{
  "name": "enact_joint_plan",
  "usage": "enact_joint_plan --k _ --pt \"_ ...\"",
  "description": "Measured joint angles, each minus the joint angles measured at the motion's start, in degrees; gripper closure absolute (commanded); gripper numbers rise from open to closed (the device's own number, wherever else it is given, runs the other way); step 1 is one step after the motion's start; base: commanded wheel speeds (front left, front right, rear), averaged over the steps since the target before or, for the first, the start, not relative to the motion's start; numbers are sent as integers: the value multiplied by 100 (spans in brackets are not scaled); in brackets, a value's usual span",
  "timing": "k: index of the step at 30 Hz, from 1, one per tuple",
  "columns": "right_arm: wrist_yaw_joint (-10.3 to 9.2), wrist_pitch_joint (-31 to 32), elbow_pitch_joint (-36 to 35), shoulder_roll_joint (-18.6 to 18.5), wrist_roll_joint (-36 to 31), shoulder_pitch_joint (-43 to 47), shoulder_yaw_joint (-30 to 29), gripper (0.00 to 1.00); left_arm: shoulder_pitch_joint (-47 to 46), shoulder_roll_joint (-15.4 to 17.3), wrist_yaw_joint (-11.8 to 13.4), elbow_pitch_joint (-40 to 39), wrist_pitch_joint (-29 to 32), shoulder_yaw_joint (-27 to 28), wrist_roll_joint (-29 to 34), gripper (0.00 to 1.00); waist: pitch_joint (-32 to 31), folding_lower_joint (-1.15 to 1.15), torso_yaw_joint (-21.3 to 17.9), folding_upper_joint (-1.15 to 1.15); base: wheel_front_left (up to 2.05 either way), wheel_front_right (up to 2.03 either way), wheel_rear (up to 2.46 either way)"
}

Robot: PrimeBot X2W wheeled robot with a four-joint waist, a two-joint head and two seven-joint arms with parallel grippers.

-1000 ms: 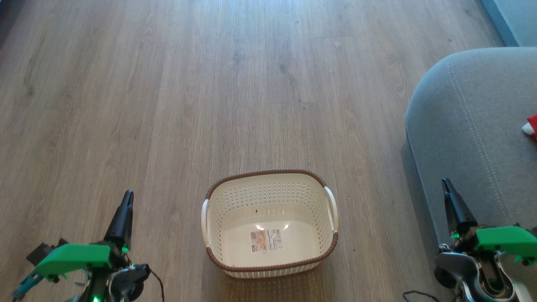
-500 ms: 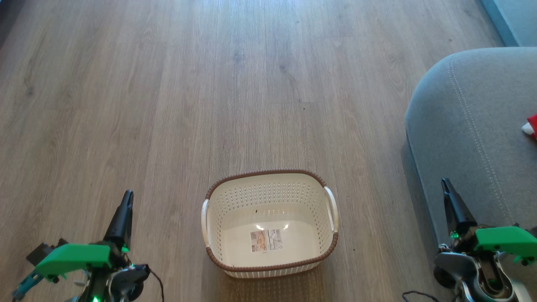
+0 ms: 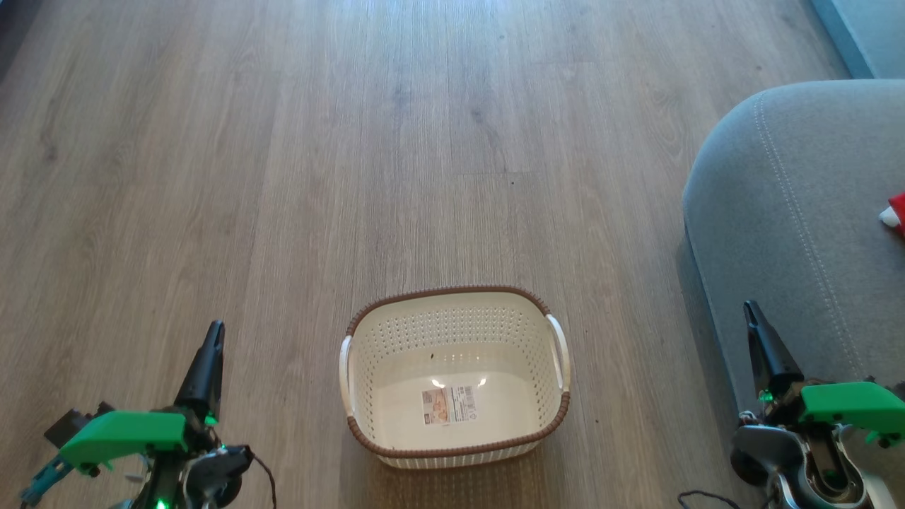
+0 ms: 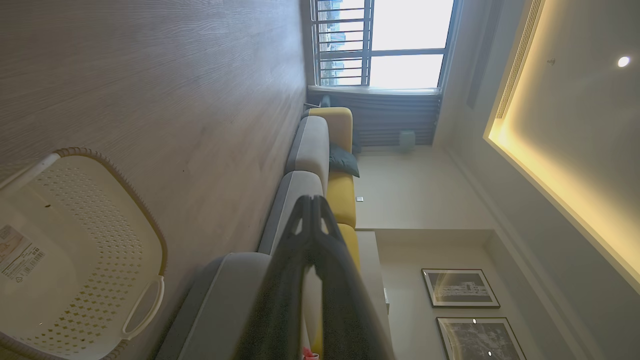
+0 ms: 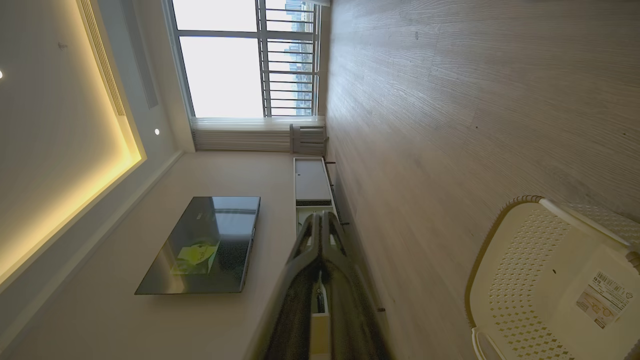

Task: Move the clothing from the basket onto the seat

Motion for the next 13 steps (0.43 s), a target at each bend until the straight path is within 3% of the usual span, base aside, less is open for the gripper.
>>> enact_joint_plan --k 13 --pt "0 0 0 1 0 0 0 100 0 0 0 0 0 1 0 100 0 0 0 0 0 0 0"
